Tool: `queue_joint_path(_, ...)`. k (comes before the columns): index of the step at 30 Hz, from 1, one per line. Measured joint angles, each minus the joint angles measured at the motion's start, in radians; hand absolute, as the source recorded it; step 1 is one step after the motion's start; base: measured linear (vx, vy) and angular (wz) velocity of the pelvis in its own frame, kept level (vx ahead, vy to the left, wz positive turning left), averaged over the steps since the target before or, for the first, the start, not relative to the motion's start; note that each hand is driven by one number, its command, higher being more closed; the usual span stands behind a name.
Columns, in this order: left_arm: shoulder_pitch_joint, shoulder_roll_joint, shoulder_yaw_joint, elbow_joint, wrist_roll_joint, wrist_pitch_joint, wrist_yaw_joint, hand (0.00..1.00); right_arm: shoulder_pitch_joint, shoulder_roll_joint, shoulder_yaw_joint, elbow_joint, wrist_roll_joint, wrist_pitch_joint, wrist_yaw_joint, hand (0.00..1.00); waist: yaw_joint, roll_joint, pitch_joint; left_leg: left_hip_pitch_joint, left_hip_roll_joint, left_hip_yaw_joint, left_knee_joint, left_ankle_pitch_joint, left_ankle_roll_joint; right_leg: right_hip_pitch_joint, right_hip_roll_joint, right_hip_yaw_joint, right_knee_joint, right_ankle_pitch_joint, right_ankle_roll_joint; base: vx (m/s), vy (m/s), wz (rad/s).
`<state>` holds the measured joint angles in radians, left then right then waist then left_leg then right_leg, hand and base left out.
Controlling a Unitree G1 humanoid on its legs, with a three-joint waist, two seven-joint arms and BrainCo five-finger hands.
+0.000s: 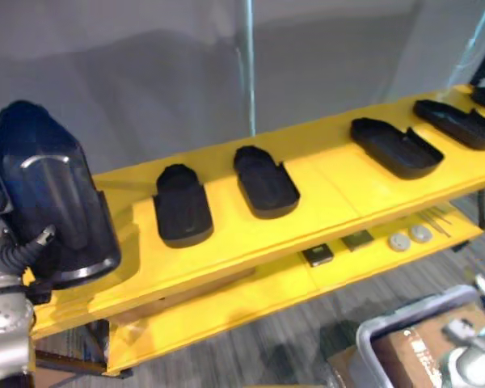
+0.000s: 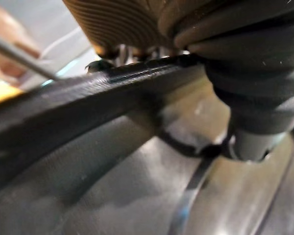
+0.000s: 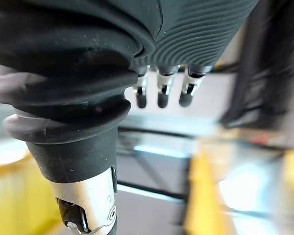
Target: Walk over and take plastic housings, then place them on the shelf
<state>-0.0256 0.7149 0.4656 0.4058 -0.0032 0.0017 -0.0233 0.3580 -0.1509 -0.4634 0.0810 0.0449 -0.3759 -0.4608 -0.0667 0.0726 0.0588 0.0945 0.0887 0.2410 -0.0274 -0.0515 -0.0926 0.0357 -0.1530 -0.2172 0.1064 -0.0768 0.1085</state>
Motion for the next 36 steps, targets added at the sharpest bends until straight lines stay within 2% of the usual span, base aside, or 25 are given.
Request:
queue_joint_path(1, -0.048, 0.053, -0.040, 0.078, 0.002, 0.034, -0.028, 1.00, 0.004, 0.000, 0.023, 0.052, -0.033, 0.000, 0.005, 0.00, -0.001, 0.004, 0.002, -0.005, -0.003, 0.000, -0.001, 0.002, 0.002, -0.006, -0.001, 0.001, 0.002, 0.001, 0.001, 0.00, 0.000, 0.00)
queue_joint_path(5, -0.175, 0.156, -0.160, 0.218, 0.010, 0.113, -0.097, 1.00, 0.006, -0.001, 0.080, 0.171, -0.096, 0.004, 0.010, 0.00, 0.001, 0.010, 0.007, -0.012, -0.010, -0.003, -0.001, 0.005, 0.004, -0.014, -0.003, 0.003, 0.008, 0.000, 0.001, 0.03, 0.005, 0.06)
queue_joint_path(6, -0.219, 0.190, -0.196, 0.249, 0.021, 0.148, -0.124, 1.00, 0.000, -0.002, 0.093, 0.205, -0.097, 0.015, 0.019, 0.00, 0.001, 0.011, 0.009, -0.021, -0.012, -0.003, 0.000, 0.006, 0.004, -0.023, -0.004, 0.003, 0.011, 0.000, 0.000, 0.03, 0.011, 0.06)
queue_joint_path(8, -0.271, 0.226, -0.219, 0.287, 0.026, 0.187, -0.146, 1.00, -0.017, -0.004, 0.104, 0.247, -0.098, 0.037, 0.029, 0.00, -0.001, 0.010, 0.016, -0.026, -0.013, -0.005, 0.001, 0.010, 0.002, -0.037, -0.003, 0.003, 0.021, -0.002, -0.003, 0.04, 0.002, 0.03)
queue_joint_path(10, -0.311, 0.249, -0.245, 0.321, 0.045, 0.205, -0.159, 1.00, -0.020, -0.006, 0.109, 0.288, -0.098, 0.055, 0.032, 0.00, -0.002, 0.007, 0.030, -0.025, -0.012, -0.006, 0.001, 0.016, -0.001, -0.036, -0.002, 0.001, 0.028, -0.006, -0.009, 0.00, -0.007, 0.02)
queue_joint_path(11, -0.335, 0.263, -0.250, 0.340, 0.052, 0.222, -0.189, 1.00, -0.022, -0.011, 0.118, 0.324, -0.098, 0.061, 0.032, 0.00, -0.002, 0.008, 0.040, -0.024, -0.010, -0.005, 0.003, 0.018, -0.003, -0.034, -0.003, -0.001, 0.030, -0.006, -0.009, -0.01, -0.016, 0.04)
queue_joint_path(18, -0.392, 0.337, -0.293, 0.374, 0.062, 0.229, -0.290, 1.00, -0.030, -0.012, 0.174, 0.508, -0.085, 0.106, 0.032, 0.00, -0.004, 0.009, 0.045, -0.022, 0.001, -0.007, 0.004, 0.019, -0.005, -0.031, -0.003, -0.006, 0.032, -0.006, -0.009, -0.01, -0.002, 0.01)
queue_joint_path(20, -0.425, 0.350, -0.293, 0.395, 0.062, 0.230, -0.306, 1.00, -0.030, -0.012, 0.174, 0.546, -0.070, 0.112, 0.031, 0.00, -0.004, 0.003, 0.068, -0.005, 0.000, -0.007, 0.004, 0.019, -0.005, -0.014, -0.005, -0.007, 0.035, -0.005, -0.009, -0.06, 0.006, -0.01)
queue_joint_path(27, -0.427, 0.351, -0.294, 0.458, 0.061, 0.261, -0.302, 1.00, -0.028, -0.012, 0.170, 0.593, -0.051, 0.119, 0.030, 0.00, -0.005, -0.017, 0.095, -0.008, -0.007, 0.014, -0.006, 0.026, -0.001, -0.020, -0.008, -0.003, 0.021, 0.004, 0.002, -0.06, 0.003, -0.05)
queue_joint_path(33, -0.427, 0.334, -0.294, 0.467, 0.046, 0.261, -0.242, 1.00, -0.030, -0.009, 0.159, 0.606, -0.048, 0.125, 0.036, 0.00, -0.011, -0.039, 0.150, -0.031, -0.017, 0.026, 0.022, 0.025, -0.001, -0.017, -0.023, -0.007, -0.001, 0.026, 0.011, 0.02, 0.022, 0.07)
queue_joint_path(36, -0.427, 0.328, -0.294, 0.479, 0.041, 0.260, -0.200, 1.00, -0.031, 0.000, 0.159, 0.606, -0.044, 0.124, 0.048, 0.00, -0.018, -0.058, 0.182, -0.066, -0.015, 0.048, 0.087, 0.010, -0.006, -0.017, -0.033, -0.011, 0.000, 0.030, 0.008, 0.00, 0.017, 0.08)
